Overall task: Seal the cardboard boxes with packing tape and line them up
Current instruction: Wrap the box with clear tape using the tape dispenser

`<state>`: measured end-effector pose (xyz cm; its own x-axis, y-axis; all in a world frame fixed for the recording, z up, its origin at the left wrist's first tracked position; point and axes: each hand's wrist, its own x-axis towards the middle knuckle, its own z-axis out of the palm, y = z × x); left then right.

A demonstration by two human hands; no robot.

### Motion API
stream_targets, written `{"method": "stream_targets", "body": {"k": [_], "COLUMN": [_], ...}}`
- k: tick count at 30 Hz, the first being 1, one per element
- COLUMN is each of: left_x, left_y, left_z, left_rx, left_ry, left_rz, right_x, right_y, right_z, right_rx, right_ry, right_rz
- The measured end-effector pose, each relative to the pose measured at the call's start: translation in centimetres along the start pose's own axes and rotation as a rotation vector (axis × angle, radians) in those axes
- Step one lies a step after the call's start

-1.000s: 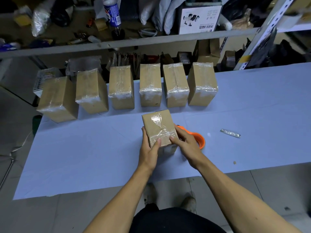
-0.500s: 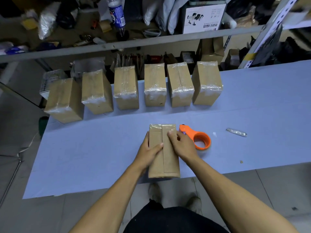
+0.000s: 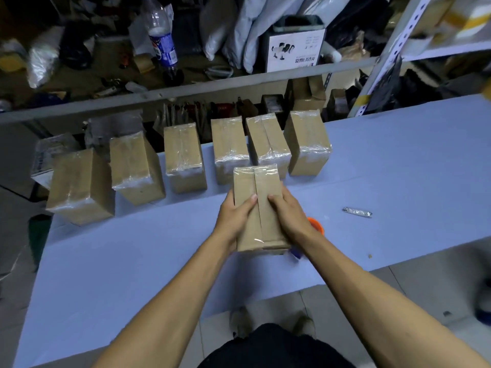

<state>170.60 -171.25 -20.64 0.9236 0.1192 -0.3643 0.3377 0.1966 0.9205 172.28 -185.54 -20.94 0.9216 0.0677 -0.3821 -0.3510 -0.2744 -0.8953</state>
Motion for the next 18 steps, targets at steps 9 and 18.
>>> {"method": "stream_targets", "body": {"k": [9,18], "left_x": [4.1,8.8], "left_y": [6.1,3.7], "left_z": [9.5,23.4], "left_rx": [-0.029,0.012], "left_ry": [-0.21,-0.306], "left_rz": [0.042,-0.007], "right_x": [-0.2,3.7], "right_y": [-6.1,-3.8], "right_z": [-9.0,-22.2], "right_rx": [0.09,0.089], "right_ry": [0.14,0.245], "right_rz": [-0.122,-0.056]}}
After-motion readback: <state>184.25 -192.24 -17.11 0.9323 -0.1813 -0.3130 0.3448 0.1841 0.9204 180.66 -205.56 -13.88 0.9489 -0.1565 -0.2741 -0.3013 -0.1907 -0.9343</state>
